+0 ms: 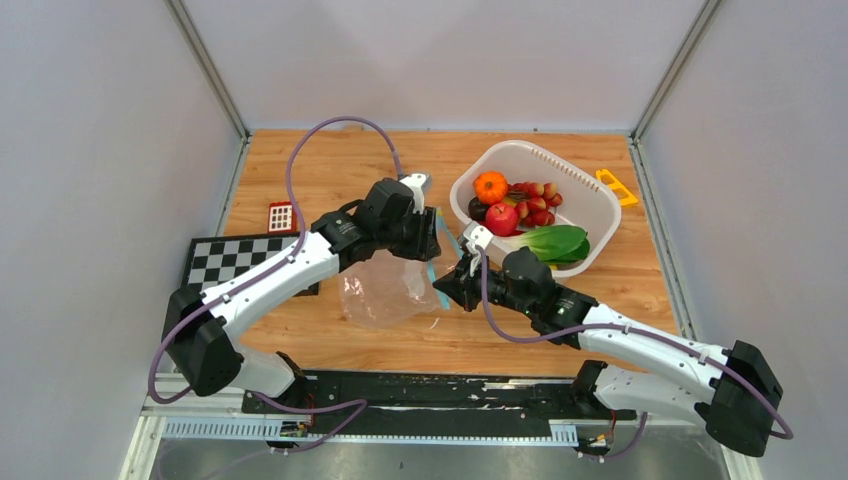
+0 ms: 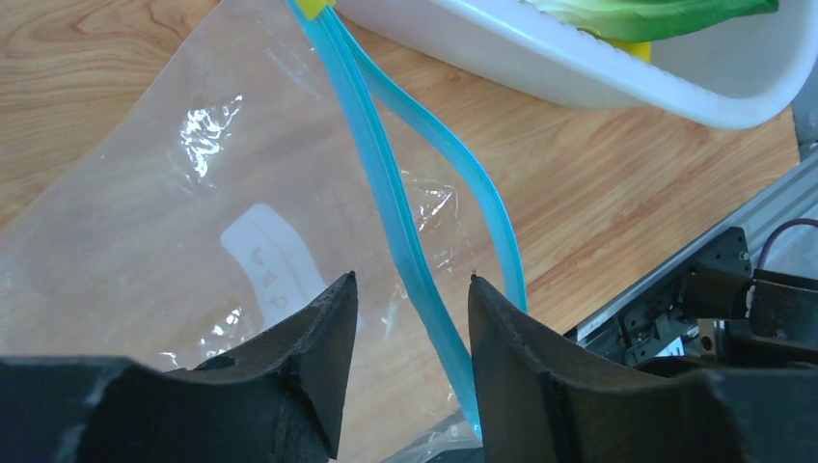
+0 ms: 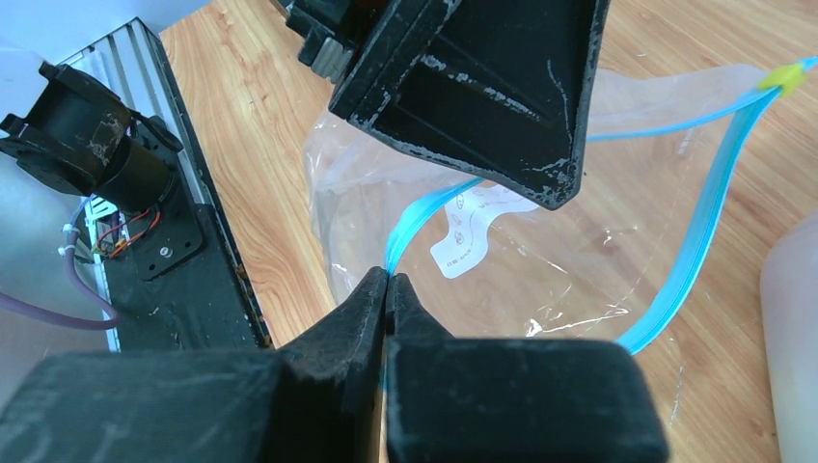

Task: Place the food in the zip-top bag and seal the zipper
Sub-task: Open the zipper of the food storage bag.

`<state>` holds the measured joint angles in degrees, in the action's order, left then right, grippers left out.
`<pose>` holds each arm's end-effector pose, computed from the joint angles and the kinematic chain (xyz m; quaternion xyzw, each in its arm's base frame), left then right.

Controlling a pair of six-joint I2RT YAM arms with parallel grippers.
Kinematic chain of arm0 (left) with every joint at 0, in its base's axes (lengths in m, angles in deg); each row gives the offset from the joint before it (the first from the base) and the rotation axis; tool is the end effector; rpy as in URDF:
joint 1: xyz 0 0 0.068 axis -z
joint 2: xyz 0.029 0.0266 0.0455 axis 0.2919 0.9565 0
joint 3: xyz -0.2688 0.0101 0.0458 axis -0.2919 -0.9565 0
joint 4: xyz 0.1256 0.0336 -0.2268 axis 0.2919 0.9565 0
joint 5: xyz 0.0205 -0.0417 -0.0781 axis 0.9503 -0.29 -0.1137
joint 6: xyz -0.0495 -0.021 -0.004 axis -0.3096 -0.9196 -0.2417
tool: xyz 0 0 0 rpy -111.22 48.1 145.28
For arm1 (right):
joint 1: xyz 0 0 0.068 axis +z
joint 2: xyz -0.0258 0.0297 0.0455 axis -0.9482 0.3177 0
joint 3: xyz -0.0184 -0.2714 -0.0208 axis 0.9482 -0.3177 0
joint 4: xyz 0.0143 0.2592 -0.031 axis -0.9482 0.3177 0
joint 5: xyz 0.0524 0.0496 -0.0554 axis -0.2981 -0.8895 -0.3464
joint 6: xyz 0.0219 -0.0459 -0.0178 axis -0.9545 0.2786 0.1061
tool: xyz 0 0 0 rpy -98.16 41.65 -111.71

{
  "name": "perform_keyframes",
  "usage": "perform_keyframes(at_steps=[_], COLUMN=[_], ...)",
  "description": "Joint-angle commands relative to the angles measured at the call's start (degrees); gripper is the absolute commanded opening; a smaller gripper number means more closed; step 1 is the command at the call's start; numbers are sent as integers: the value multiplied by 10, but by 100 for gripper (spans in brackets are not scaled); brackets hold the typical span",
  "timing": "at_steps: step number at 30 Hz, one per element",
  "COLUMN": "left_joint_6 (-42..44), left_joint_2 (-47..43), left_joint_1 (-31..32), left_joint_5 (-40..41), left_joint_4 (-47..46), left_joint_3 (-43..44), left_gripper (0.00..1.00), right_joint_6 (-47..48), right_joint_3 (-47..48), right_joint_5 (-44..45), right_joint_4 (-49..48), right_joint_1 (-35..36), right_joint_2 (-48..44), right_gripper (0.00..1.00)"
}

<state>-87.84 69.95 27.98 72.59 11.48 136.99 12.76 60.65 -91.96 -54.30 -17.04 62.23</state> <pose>0.2168 -0.2193 0.3148 0.1222 0.9013 -0.2761 0.3106 0.1311 0.1924 0.2669 -0.3513 0.7220 0.3614 0.4740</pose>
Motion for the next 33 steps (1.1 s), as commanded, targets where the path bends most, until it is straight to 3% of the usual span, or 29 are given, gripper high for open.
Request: perform_keyframes(at_steps=[1,4,9,13,16,18,19,21,25,29,33], left_joint_6=[17,20,24,25,27,29,29,32,33,31,28], left_joint_2=[0,1,-1,-5,-10,-18,-23,-35,-61,-87,-97], left_joint_1=[4,4,4,4,4,5,4,4,4,4,4], left_joint_5=[11,11,19,20,25,25,25,19,26,29,28], left_joint_4=[8,13,19,19,18,11,7,-4,-17,-33,-39], left_joint_3=[23,25,25,24,21,15,11,1,-19,-36,-44], left_gripper=[49,36,24,9,0,0,0,0,0,0,0], right_joint_6=[14,16,16,11,-6,-28,-43,-61,-120,-207,-249], right_joint_3=[2,3,3,3,0,0,2,6,9,33,24], right_joint_5=[12,12,12,7,9,25,44,80,217,182,105], right_joint_4=[-28,-28,-28,-28,-30,-21,-10,12,69,143,101], right_joint_1=[5,6,6,6,6,6,5,5,0,-54,-73], right_joint_2=[-16,-15,-13,-11,-12,-18,-23,-38,-60,-36,-12], right_gripper=[0,0,0,0,9,18,28,34,54,58,59])
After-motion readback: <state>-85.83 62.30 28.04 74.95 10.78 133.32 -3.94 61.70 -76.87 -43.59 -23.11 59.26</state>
